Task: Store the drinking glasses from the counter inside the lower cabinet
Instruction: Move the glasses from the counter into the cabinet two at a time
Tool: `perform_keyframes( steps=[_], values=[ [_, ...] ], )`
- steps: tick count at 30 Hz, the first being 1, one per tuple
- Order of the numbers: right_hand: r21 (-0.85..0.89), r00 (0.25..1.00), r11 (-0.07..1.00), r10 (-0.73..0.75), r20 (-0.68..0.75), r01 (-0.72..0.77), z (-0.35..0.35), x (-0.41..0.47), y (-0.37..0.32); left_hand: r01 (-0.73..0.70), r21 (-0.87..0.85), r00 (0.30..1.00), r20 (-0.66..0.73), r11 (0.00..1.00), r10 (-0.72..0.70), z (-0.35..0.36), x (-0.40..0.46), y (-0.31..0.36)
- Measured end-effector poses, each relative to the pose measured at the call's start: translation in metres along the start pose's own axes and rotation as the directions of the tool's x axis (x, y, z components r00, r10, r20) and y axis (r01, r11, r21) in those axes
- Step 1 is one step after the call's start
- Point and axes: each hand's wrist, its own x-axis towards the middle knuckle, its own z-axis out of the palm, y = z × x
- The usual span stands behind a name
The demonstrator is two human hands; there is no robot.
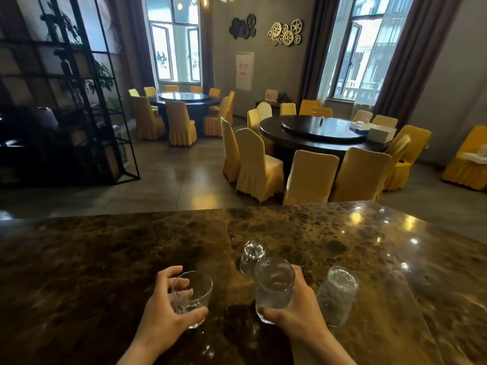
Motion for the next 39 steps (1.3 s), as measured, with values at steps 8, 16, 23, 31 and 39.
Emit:
perform_keyframes(
  steps=[8, 16, 23, 31, 39],
  values=[
    [0.081, 1.0, 0.997, -0.008, -0.007, 0.009, 0.012, -0.008, 0.028, -0.013, 0.061, 1.0, 0.0, 0.998, 0.013, 0.024, -0.018, -0.005],
    [0.112, 1.0, 0.993, 0.023, 0.012, -0.024, 0.012, -0.013, 0.029, 0.025, 0.117, 0.999, 0.019, 0.993, -0.027, 0.023, -0.024, -0.004],
    [0.133, 0.998, 0.989, 0.061, 0.02, -0.063, 0.014, -0.015, 0.032, 0.046, 0.153, 0.998, 0.042, 0.987, -0.053, 0.024, -0.026, -0.011],
    [0.12, 0.993, 0.987, 0.101, 0.066, -0.108, 0.01, -0.018, 0.03, 0.07, 0.196, 0.994, 0.07, 0.978, -0.086, 0.023, -0.029, -0.008],
    [-0.076, 0.978, 0.987, 0.152, 0.146, -0.142, -0.016, -0.018, 0.012, 0.089, 0.213, 0.988, 0.102, 0.973, -0.113, 0.019, -0.032, 0.002]
  ],
)
